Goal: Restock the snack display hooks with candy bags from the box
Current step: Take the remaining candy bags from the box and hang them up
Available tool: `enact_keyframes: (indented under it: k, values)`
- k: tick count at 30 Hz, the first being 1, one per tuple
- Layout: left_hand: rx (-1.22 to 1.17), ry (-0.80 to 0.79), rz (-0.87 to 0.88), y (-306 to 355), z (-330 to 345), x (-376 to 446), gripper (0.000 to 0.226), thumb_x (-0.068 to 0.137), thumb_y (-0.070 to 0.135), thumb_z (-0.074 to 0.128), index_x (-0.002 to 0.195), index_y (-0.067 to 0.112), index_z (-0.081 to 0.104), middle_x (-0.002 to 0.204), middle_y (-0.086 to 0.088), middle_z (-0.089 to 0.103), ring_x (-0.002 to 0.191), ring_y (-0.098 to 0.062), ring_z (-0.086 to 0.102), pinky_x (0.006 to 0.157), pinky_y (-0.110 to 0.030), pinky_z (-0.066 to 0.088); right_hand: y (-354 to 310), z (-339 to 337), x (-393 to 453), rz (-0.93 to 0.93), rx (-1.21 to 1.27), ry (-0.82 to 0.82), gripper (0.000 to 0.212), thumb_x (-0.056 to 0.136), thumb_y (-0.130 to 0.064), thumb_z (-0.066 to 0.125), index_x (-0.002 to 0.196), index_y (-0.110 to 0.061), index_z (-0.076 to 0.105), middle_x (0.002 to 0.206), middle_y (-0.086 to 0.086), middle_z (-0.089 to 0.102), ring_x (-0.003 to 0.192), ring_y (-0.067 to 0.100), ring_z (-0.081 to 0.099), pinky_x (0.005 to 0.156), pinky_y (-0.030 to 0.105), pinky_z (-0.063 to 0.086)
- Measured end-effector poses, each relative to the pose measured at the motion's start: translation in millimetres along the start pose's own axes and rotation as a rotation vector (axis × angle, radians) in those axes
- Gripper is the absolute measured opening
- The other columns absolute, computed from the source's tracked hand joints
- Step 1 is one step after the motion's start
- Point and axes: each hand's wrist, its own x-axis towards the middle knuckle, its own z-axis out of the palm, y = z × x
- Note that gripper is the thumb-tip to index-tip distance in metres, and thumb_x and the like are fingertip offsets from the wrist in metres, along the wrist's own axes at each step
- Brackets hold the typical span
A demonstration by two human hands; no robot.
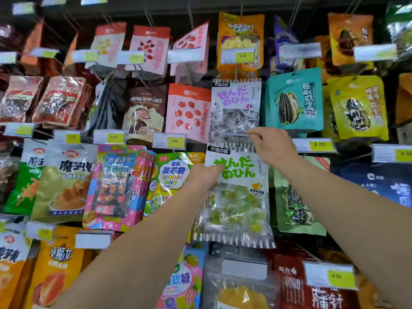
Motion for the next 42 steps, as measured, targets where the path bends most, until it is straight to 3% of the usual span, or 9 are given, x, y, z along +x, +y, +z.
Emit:
enact_keyframes:
  k: [6,11,15,20,23,26,31,35,42]
  values:
    - [0.018,0.03,-0.06,4.6,12.2,4.0,0.041,0.079,0.028,0.075,0.11,0.007,0.06,0.105,-0.01,0.065,0.097,-0.032,0.063,0.087,-0.05,0.057,-1.4,-6.8,1.2,0.005,0.017,-0.032,0.03,0.104,-0.031,0.043,0.121,-0.028,0.068,0.082,-0.002,0.063,0.07,0.021,0.054,0.066,0.032,0.048]
    - [0.033,0.034,-0.088,-1.0,12.2,8.0,0.035,0.08,0.027,0.075,0.104,0.006,0.062,0.1,-0.011,0.066,0.095,-0.033,0.064,0.086,-0.05,0.057,-4.3,-8.1,0.1,0.01,0.045,-0.028,0.028,0.103,-0.029,0.044,0.112,-0.023,0.07,0.08,0.0,0.065,0.07,0.022,0.056,0.067,0.035,0.052]
    - [0.059,0.014,-0.079,-4.3,10.5,9.1,0.051,0.068,0.037,0.078,0.107,0.006,0.064,0.099,-0.012,0.067,0.091,-0.034,0.066,0.08,-0.051,0.059,-4.3,-3.5,-7.6,-0.04,0.06,0.008,0.026,0.099,-0.025,0.051,0.118,-0.022,0.068,0.109,0.004,0.07,0.09,0.025,0.064,0.082,0.04,0.055]
    - [0.114,0.06,-0.008,-15.6,4.2,5.9,0.034,0.078,0.04,0.077,0.081,0.01,0.06,0.072,-0.007,0.058,0.066,-0.027,0.057,0.06,-0.033,0.048,2.1,15.9,-41.1,-0.03,-0.016,0.057,0.047,0.093,-0.023,0.057,0.14,-0.017,0.049,0.147,0.002,0.04,0.126,0.026,0.045,0.098,0.039,0.044]
    - [0.249,0.115,0.078,-26.2,0.9,2.3,0.038,0.075,0.048,0.073,0.084,0.013,0.059,0.087,-0.008,0.064,0.081,-0.028,0.062,0.071,-0.038,0.051,2.1,36.6,-81.1,0.017,0.015,0.017,0.053,0.091,-0.028,0.058,0.141,-0.017,0.044,0.147,0.0,0.032,0.13,0.023,0.04,0.1,0.04,0.045]
    - [0.432,0.157,0.204,-38.9,-8.3,-7.3,0.033,0.079,0.032,0.076,0.098,0.012,0.058,0.087,0.004,0.058,0.084,-0.021,0.057,0.071,-0.031,0.044,6.0,60.1,-118.2,-0.023,-0.089,-0.168,0.063,0.09,-0.038,0.057,0.148,-0.025,0.034,0.158,-0.002,0.02,0.144,0.022,0.021,0.115,0.042,0.033]
    - [0.842,0.032,0.576,-66.7,-20.0,-19.4,0.083,0.076,0.024,0.079,0.146,0.025,0.034,0.14,-0.005,0.046,0.124,-0.024,0.047,0.099,-0.04,0.046,16.7,79.8,-140.9,-0.041,-0.233,-0.296,0.08,0.09,-0.045,0.058,0.155,-0.033,0.013,0.165,-0.002,0.001,0.151,0.025,-0.003,0.121,0.04,0.013]
    - [0.976,-0.05,0.569,-78.1,-20.6,-17.0,0.086,0.082,0.034,0.074,0.152,0.036,0.023,0.157,-0.007,0.025,0.135,-0.031,0.04,0.102,-0.046,0.045,15.6,82.4,-139.3,-0.025,-0.289,-0.287,0.08,0.091,-0.043,0.06,0.154,-0.033,0.013,0.165,-0.002,0.003,0.151,0.027,0.0,0.123,0.041,0.013]
    - [0.944,-0.146,0.57,-75.5,-28.7,-14.3,0.085,0.087,0.032,0.07,0.154,0.034,0.018,0.162,-0.013,0.015,0.147,-0.029,0.021,0.113,-0.045,0.035,-1.9,83.4,-137.5,0.056,-0.371,-0.316,0.081,0.09,-0.043,0.061,0.155,-0.031,0.013,0.165,-0.001,0.005,0.151,0.028,0.002,0.122,0.043,0.016]
